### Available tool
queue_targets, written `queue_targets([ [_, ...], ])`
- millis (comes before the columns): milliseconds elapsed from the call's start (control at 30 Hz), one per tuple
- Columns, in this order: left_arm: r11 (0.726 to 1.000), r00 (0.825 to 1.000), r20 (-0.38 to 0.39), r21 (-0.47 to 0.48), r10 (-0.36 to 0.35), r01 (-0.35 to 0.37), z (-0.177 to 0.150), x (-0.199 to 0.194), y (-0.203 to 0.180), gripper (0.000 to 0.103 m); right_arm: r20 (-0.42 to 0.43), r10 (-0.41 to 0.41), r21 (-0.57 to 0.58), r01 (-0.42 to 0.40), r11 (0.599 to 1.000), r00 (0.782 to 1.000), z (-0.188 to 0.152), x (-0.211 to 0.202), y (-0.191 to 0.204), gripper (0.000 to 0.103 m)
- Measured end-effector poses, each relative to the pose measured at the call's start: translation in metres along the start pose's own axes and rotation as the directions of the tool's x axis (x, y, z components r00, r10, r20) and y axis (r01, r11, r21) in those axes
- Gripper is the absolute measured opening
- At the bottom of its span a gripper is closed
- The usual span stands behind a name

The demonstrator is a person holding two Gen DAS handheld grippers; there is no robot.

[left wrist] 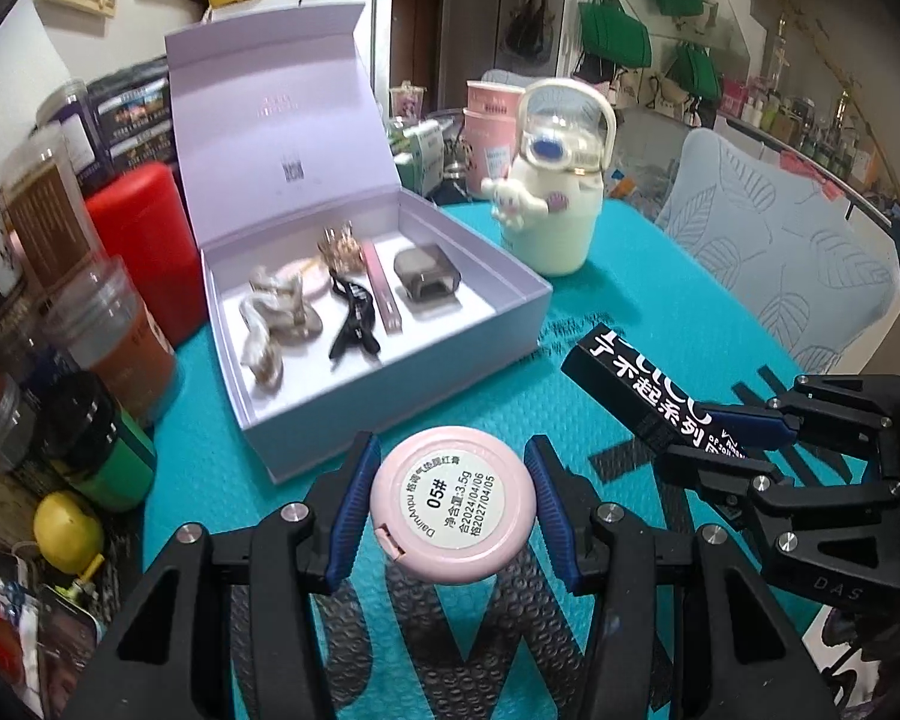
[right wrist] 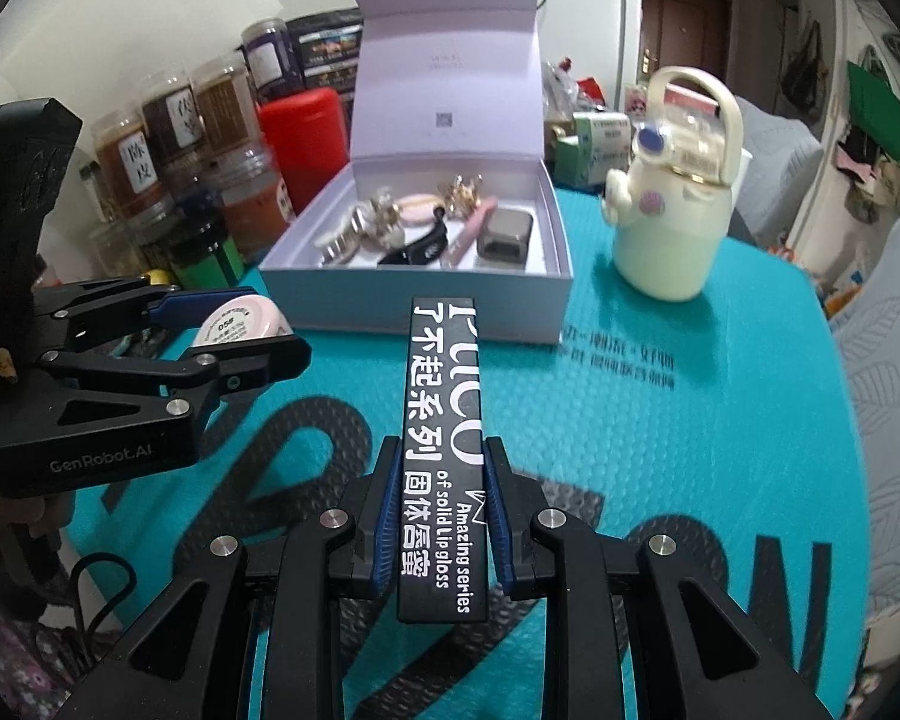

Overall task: Organize rigid objects
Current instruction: 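Carry the pink compact into the lavender box with left tool while right tool carries the FUCO box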

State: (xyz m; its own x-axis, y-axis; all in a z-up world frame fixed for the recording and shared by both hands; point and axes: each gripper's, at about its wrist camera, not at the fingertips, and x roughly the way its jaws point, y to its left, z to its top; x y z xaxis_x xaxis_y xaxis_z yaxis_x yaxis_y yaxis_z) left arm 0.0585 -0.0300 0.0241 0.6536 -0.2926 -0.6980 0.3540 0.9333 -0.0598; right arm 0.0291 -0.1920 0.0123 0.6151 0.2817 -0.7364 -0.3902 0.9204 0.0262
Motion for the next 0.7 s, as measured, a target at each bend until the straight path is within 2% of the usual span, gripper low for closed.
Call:
queue_targets([
  [333,1.000,0.998,0.063,0.016,0.010,-0.010,0.028,-0.013,0.001,0.050,0.061,0.025,-0.051,-0.021,0.998,0.998,0.028,-0.018,0.004,0.025],
  [700,0.999,0.994,0.103,0.010,0.029,-0.031,0.059,-0.011,0.014,0.050,0.090,0.059,-0.086,-0.051,0.995,0.994,0.058,-0.015,0.004,0.025],
])
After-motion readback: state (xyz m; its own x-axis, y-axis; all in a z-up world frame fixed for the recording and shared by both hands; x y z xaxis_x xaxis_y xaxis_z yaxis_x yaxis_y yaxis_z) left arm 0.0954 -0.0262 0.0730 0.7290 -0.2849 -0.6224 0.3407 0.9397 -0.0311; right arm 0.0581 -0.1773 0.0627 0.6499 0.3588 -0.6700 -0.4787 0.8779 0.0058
